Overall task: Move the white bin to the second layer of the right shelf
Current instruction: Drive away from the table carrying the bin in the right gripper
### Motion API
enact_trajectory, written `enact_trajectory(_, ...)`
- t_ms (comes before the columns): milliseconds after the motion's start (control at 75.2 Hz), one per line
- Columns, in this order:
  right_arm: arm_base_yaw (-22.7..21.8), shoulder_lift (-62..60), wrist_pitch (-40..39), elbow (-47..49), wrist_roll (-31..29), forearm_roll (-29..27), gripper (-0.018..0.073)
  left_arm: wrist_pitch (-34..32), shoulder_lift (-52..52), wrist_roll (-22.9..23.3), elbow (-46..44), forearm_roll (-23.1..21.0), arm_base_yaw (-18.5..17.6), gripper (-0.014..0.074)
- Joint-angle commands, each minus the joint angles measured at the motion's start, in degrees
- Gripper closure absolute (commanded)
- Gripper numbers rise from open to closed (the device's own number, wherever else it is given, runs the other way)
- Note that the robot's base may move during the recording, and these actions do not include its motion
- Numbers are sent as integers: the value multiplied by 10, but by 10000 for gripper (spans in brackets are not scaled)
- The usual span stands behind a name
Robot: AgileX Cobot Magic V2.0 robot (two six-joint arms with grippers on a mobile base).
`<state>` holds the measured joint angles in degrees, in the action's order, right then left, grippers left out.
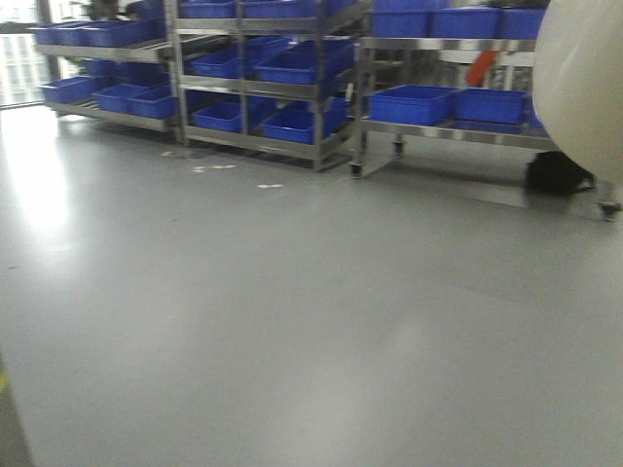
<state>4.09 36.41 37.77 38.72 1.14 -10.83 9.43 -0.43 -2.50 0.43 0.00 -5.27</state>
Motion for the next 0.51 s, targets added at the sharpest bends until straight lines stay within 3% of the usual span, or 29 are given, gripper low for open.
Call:
enact_trajectory(0, -3, -2, -49, 17, -2, -9, 503, -50, -8, 3, 21, 0, -3, 512)
enact_trajectory(492, -3, -2, -49, 17, -2, -9, 503, -50, -8, 3, 21, 0, -3, 512)
